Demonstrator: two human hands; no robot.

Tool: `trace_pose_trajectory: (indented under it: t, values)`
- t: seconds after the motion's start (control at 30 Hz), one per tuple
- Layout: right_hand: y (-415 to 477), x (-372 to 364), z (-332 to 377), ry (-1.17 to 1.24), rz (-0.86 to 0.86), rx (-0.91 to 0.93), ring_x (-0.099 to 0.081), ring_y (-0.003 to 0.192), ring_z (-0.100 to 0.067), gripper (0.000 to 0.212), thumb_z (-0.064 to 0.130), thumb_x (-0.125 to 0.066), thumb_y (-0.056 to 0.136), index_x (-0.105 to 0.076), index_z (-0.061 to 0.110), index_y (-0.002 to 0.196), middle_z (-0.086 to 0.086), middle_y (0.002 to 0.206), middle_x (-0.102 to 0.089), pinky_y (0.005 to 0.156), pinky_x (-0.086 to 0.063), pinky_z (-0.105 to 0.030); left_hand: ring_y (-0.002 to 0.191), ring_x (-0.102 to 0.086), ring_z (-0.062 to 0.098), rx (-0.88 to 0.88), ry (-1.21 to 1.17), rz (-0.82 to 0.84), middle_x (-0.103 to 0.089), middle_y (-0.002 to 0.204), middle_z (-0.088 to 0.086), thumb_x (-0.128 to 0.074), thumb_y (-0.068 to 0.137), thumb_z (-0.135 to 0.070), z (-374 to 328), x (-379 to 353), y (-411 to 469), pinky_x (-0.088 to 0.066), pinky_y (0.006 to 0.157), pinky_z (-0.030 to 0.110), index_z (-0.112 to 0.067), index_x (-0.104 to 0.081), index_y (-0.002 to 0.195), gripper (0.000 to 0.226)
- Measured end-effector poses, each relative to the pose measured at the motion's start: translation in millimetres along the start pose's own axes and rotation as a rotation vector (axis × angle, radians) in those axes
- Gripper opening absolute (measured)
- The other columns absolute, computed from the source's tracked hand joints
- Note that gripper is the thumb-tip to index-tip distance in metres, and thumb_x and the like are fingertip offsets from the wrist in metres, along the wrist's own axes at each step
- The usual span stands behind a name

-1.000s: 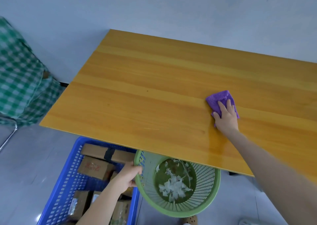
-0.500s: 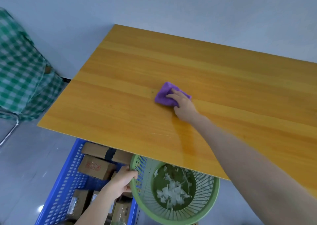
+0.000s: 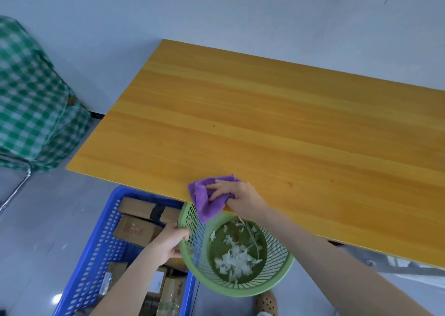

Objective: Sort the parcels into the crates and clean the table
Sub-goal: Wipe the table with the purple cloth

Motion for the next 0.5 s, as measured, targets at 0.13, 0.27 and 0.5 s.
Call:
trace_pose_trajectory:
  t: [0.13, 0.27, 0.5]
  values:
    - [-31.9, -13.0, 5.4, 0.202, 0.221, -0.102, -0.058, 0.1, 0.007, 0.051, -0.021, -0.038, 0.076, -0.074, 0.01, 0.096, 0.008, 0.117, -0.066, 0.075, -0.044, -0.009, 0.062, -0.052, 0.024, 0.013, 0.011, -0.02, -0.046, 0.067, 0.009, -0.038, 0.084, 0.013, 3.2, -1.6, -3.9, -0.053, 0.056, 0.04, -0.004, -0.05, 0.085, 0.021]
    - [-47.9, 32.3, -0.9, 0.486, -0.15, -0.154, -0.054, 0.056, -0.007, 0.063, -0.024, -0.033, 0.075, -0.073, 0.024, 0.086, 0.013, 0.108, -0.068, 0.051, -0.041, -0.024, 0.069, -0.055, 0.028, 0.016, 0.015, -0.01, -0.05, 0.077, 0.013, -0.038, 0.085, 0.012, 5.9, 0.1, -5.3, -0.054, 0.053, 0.039, -0.004, -0.052, 0.094, 0.023]
    - [-30.1, 26.3, -21.9, -0.204, -0.253, -0.149, -0.015, 0.146, -0.03, 0.067, -0.016, -0.039, 0.078, -0.054, 0.017, 0.134, -0.002, 0.153, -0.031, 0.12, -0.007, -0.039, 0.071, -0.055, 0.027, 0.003, 0.052, 0.014, -0.048, 0.08, 0.013, -0.038, 0.085, 0.012, 10.9, -5.5, -6.6, -0.053, 0.046, 0.033, -0.007, -0.051, 0.1, 0.027]
Point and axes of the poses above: each hand's wrist, its own y-axis towards the middle knuckle, its own x-axis out of the back of the hand, z = x × y, the point moved 6 cm from there along y, towards the middle knuckle
